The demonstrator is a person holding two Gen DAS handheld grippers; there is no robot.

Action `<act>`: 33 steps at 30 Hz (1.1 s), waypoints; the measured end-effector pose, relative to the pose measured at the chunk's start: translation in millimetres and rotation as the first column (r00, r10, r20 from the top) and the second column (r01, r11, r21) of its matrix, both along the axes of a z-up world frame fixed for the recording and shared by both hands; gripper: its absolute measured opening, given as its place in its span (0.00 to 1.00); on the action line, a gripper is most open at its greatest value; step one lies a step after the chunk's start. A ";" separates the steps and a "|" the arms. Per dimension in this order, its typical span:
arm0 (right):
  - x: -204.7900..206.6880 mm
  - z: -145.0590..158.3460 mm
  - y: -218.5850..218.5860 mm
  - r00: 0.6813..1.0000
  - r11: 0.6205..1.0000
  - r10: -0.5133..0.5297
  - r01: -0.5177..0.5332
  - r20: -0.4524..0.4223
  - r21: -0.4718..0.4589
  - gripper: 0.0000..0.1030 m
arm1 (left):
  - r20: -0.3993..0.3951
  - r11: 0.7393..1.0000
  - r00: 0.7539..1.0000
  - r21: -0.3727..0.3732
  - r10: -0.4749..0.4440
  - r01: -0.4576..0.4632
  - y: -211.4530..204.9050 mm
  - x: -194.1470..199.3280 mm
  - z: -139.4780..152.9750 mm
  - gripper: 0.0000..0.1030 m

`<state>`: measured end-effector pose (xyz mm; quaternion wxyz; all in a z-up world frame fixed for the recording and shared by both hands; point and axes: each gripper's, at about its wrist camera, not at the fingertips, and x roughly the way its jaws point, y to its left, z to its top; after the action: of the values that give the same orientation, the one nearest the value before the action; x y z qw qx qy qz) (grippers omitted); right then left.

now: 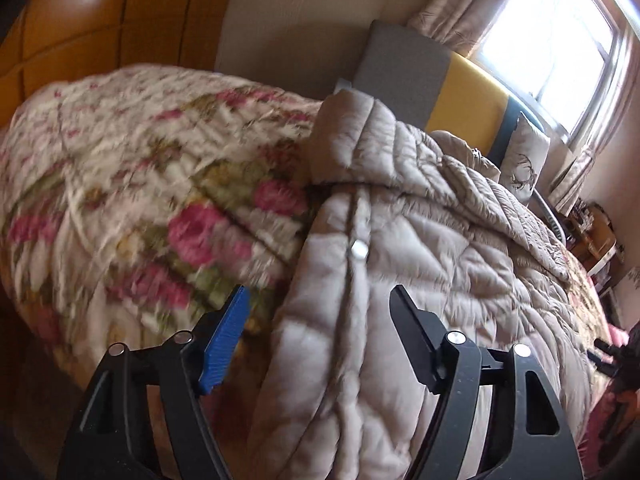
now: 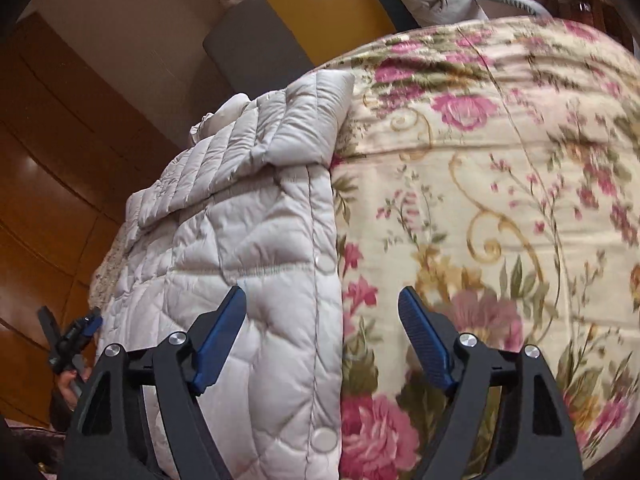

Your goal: Fold large clothes

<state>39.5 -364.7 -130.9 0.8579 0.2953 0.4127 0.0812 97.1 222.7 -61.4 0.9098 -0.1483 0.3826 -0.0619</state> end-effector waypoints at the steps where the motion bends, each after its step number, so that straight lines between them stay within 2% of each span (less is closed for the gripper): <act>1: -9.2 -6.7 -3.1 1.000 0.998 0.005 -0.005 -0.003 0.061 0.74 | -0.013 0.999 1.000 -0.032 0.001 -0.001 5.2 -6.1 -4.7 0.69; 3: -26.9 -15.0 -6.4 1.000 0.989 0.009 -0.011 0.018 0.147 0.73 | -0.036 0.995 0.999 -0.098 -0.013 0.009 11.8 -16.9 -12.9 0.69; 5: -39.4 -17.5 -5.1 0.999 0.981 0.022 -0.029 0.040 0.191 0.73 | -0.054 0.990 0.998 -0.135 -0.042 0.034 13.2 -25.9 -19.5 0.69; 11: -57.8 -20.0 14.1 0.992 0.968 0.110 -0.122 0.066 0.218 0.74 | -0.078 0.974 0.985 -0.180 -0.152 0.136 1.8 -52.3 -34.9 0.69; 14: -64.8 -25.3 24.0 0.988 0.955 0.141 -0.154 0.069 0.255 0.74 | -0.071 0.965 0.982 -0.207 -0.177 0.159 -2.5 -65.7 -41.0 0.69; 19: -72.8 -33.7 40.6 0.976 0.918 0.205 -0.217 0.072 0.332 0.74 | -0.086 0.951 0.970 -0.237 -0.226 0.201 -6.2 -79.0 -46.2 0.69; 23: -73.9 -42.7 49.0 0.966 0.876 0.253 -0.255 0.059 0.410 0.74 | -0.112 0.923 0.951 -0.298 -0.289 0.245 -7.9 -90.1 -58.2 0.69; 24: -73.7 -46.2 51.7 0.962 0.862 0.267 -0.263 0.055 0.434 0.74 | -0.115 0.912 0.945 -0.319 -0.306 0.257 -9.6 -91.3 -61.4 0.65; 25: -72.6 -49.5 54.9 0.958 0.850 0.281 -0.272 0.048 0.452 0.74 | -0.127 0.901 0.936 -0.340 -0.328 0.269 -13.7 -91.1 -64.0 0.57; 27: -68.9 -53.9 64.9 0.952 0.839 0.304 -0.288 0.041 0.462 0.72 | -0.111 0.901 0.936 -0.333 -0.333 0.280 -20.6 -92.1 -61.3 0.49; 28: -66.1 -54.9 72.1 0.948 0.837 0.317 -0.297 0.034 0.459 0.62 | -0.098 0.897 0.934 -0.329 -0.344 0.296 -25.0 -93.6 -58.7 0.40; 29: -63.8 -55.9 79.8 0.943 0.835 0.332 -0.306 0.024 0.457 0.47 | -0.090 0.892 0.928 -0.323 -0.360 0.315 -30.0 -94.5 -56.3 0.36; 31: -61.0 -58.8 92.2 0.935 0.828 0.356 -0.320 0.009 0.460 0.33 | -0.065 0.893 0.922 -0.284 -0.383 0.350 -39.6 -99.0 -46.4 0.23; 33: -61.4 -53.4 95.6 0.931 0.815 0.361 -0.342 0.051 0.467 0.26 | -0.026 0.888 0.924 -0.289 -0.382 0.359 -39.9 -103.1 -33.0 0.18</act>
<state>-21.9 -269.1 -184.3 0.7226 0.4139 0.4449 0.3295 -6.0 182.9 -94.4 0.8346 -0.2017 0.4284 -0.2814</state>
